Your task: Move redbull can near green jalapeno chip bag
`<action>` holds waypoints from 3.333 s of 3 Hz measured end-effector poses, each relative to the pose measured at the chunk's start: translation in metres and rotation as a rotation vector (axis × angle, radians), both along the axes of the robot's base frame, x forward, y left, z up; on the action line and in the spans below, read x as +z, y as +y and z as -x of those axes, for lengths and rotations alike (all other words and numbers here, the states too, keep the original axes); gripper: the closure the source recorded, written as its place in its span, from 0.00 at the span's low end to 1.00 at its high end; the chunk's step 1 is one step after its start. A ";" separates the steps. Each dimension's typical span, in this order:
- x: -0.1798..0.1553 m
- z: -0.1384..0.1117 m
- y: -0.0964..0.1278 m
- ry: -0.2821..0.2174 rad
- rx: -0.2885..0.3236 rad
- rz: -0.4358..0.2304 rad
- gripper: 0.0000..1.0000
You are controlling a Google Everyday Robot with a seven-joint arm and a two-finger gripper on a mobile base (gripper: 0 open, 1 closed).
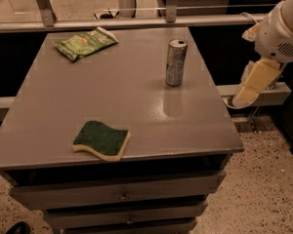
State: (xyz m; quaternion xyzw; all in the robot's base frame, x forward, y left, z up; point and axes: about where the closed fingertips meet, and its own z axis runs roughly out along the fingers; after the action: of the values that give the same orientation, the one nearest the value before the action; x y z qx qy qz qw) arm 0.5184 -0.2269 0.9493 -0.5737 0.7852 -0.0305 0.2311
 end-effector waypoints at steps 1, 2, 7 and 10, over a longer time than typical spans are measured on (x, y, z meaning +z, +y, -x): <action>-0.019 -0.046 0.006 -0.032 -0.013 -0.137 0.00; -0.034 -0.085 0.026 -0.062 -0.004 -0.284 0.00; -0.056 -0.147 0.132 -0.073 0.073 -0.837 0.49; -0.012 -0.147 0.127 -0.166 0.123 -0.881 1.00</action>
Offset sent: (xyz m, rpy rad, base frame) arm 0.1372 0.0531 -0.0467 0.5081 -0.1106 0.0099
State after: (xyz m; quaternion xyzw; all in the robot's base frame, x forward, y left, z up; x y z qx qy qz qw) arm 0.6654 -0.1002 0.9378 -0.4618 0.6666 0.2743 0.5168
